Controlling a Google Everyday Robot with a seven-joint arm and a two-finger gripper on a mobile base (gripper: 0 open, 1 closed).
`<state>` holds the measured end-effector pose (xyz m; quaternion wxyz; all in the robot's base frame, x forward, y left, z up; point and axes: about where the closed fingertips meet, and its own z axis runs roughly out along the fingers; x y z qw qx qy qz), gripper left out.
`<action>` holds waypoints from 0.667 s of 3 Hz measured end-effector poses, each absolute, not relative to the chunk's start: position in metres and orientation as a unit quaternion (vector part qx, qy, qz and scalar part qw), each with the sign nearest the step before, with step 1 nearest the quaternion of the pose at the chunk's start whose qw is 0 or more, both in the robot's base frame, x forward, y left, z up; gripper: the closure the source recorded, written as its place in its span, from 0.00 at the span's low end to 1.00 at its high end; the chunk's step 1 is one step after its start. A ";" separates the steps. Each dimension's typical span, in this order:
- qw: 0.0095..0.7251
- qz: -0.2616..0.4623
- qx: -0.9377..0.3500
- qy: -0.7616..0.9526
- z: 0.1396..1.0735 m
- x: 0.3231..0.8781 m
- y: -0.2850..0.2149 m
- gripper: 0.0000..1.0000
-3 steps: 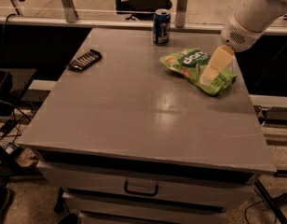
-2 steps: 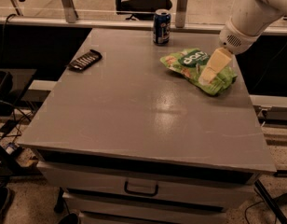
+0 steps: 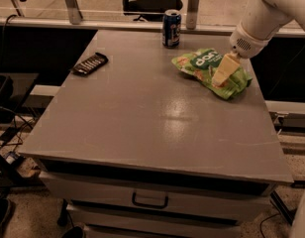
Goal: Move green rice chip bag near rxbar chocolate
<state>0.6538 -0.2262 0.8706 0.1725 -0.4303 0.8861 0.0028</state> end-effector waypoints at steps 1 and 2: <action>0.172 0.006 -0.443 0.880 0.879 0.646 -0.206 0.77; 0.179 0.017 -0.486 0.855 0.899 0.635 -0.156 1.00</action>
Offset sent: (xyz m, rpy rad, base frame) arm -0.0314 0.0936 0.0457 0.0098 -0.0251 0.1770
